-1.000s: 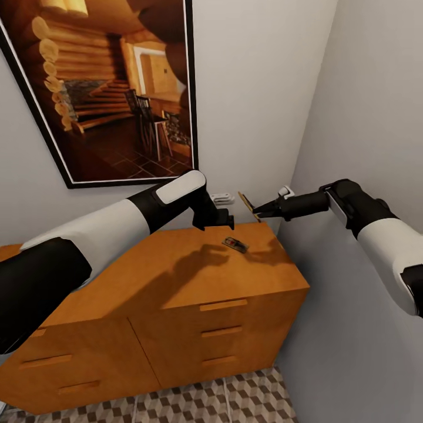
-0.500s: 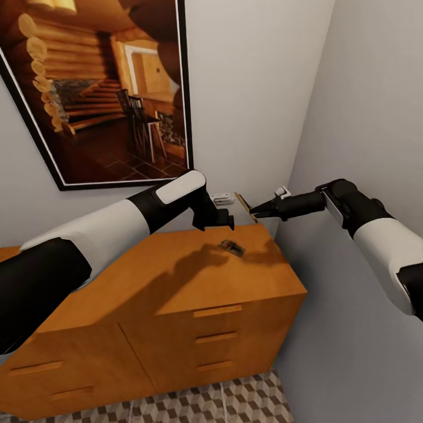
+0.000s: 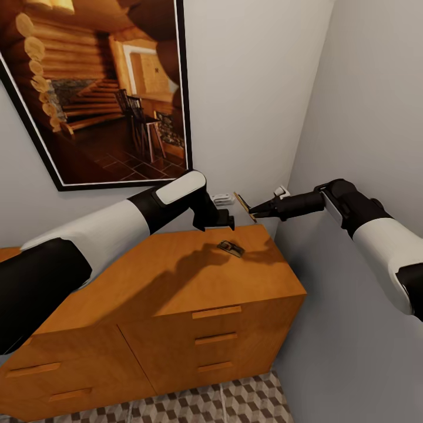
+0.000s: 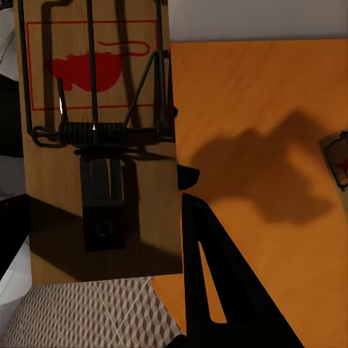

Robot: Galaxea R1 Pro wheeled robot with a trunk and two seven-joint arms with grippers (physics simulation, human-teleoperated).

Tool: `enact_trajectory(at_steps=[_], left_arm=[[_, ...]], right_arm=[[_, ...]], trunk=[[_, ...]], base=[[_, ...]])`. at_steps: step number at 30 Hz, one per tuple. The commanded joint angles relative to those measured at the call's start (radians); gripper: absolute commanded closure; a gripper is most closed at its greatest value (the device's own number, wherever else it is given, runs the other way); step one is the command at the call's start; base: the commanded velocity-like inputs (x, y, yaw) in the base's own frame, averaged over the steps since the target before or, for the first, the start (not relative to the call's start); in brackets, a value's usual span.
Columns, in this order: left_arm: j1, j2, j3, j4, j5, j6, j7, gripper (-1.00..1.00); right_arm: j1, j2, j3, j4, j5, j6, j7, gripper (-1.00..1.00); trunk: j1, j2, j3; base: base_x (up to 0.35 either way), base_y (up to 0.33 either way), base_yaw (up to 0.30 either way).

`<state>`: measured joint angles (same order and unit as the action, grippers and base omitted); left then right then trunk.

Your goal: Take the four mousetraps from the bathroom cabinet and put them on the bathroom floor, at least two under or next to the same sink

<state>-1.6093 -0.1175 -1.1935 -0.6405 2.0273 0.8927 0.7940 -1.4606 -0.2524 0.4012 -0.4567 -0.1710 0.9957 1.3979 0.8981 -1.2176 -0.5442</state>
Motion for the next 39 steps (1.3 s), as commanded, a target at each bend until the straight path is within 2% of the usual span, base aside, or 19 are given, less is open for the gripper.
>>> enact_trajectory(at_steps=[1,4,10,15,17,18,19,20,23,26,28,33,36,39], left_arm=[[-0.001,0.000,-0.003,-0.001,0.011,-0.003,0.009,-1.00],[0.001,0.000,-0.003,-0.002,0.011,-0.024,0.011,-1.00],[0.003,-0.001,-0.004,-0.002,0.015,-0.201,0.017,-1.00],[0.015,-0.006,-0.004,-0.001,0.015,-0.450,0.031,-1.00],[0.024,-0.008,-0.004,0.000,0.015,-0.604,0.069,-1.00],[0.026,-0.008,-0.004,0.001,0.014,-0.640,0.084,-1.00],[0.029,-0.008,-0.005,0.005,0.014,-0.709,0.119,-1.00],[0.031,-0.008,-0.005,0.007,0.014,-0.740,0.140,-1.00],[0.066,-0.005,-0.006,0.039,0.012,-0.878,0.269,-1.00],[0.098,-0.006,-0.006,0.092,0.013,-0.931,0.300,-1.00],[0.119,-0.007,-0.006,0.114,0.015,-0.944,0.282,-1.00],[0.180,-0.006,-0.002,0.141,0.028,-0.957,0.190,-1.00],[0.209,-0.010,-0.001,0.146,0.041,-0.980,0.176,-1.00],[0.240,-0.020,-0.001,0.158,0.045,-1.070,0.175,-1.00]], right_arm=[[-0.001,-0.001,0.008,0.000,-0.012,0.014,0.000,1.00],[-0.001,-0.001,0.008,0.000,-0.012,0.014,0.000,1.00],[-0.001,0.010,0.007,0.000,-0.012,0.014,0.000,1.00],[-0.001,0.019,0.008,0.000,-0.012,0.015,0.000,1.00],[-0.001,0.025,0.007,0.000,-0.012,0.015,0.000,1.00],[-0.001,0.026,0.007,0.000,-0.012,0.015,0.000,1.00],[-0.001,0.027,0.007,0.000,-0.012,0.015,0.000,1.00],[-0.001,0.028,0.007,0.000,-0.012,0.015,0.000,1.00],[-0.001,0.033,0.007,0.000,-0.012,0.014,0.000,1.00],[-0.001,0.036,0.007,0.000,-0.012,0.014,0.000,1.00],[-0.001,0.040,0.007,0.000,-0.012,0.014,-0.001,1.00],[-0.001,0.055,0.007,0.001,-0.013,0.014,-0.002,1.00],[-0.001,0.059,0.007,0.001,-0.013,0.014,-0.002,1.00],[-0.001,0.062,0.007,0.001,-0.013,0.015,-0.003,1.00]], trunk=[[0.000,-0.001,-0.001],[0.000,-0.001,-0.001],[0.000,-0.001,-0.001],[0.000,-0.001,-0.001],[0.000,-0.001,-0.001],[0.000,-0.001,-0.001],[0.000,-0.001,-0.001],[0.000,-0.001,-0.001],[0.000,-0.001,-0.001],[0.000,-0.001,-0.001],[0.000,-0.001,-0.001],[0.000,-0.001,-0.001],[0.000,-0.001,-0.001],[0.000,-0.001,-0.001]], base=[[0.000,0.000,0.000],[0.000,0.000,0.000],[0.000,0.000,0.000],[0.000,0.000,0.000],[0.000,0.000,0.000],[0.000,0.000,0.000],[0.000,0.000,0.000],[0.000,0.000,0.000],[0.000,0.000,0.000],[0.000,0.000,0.000],[0.000,0.000,0.000],[0.000,0.000,0.000],[0.000,0.000,0.000],[0.000,0.000,0.000]])
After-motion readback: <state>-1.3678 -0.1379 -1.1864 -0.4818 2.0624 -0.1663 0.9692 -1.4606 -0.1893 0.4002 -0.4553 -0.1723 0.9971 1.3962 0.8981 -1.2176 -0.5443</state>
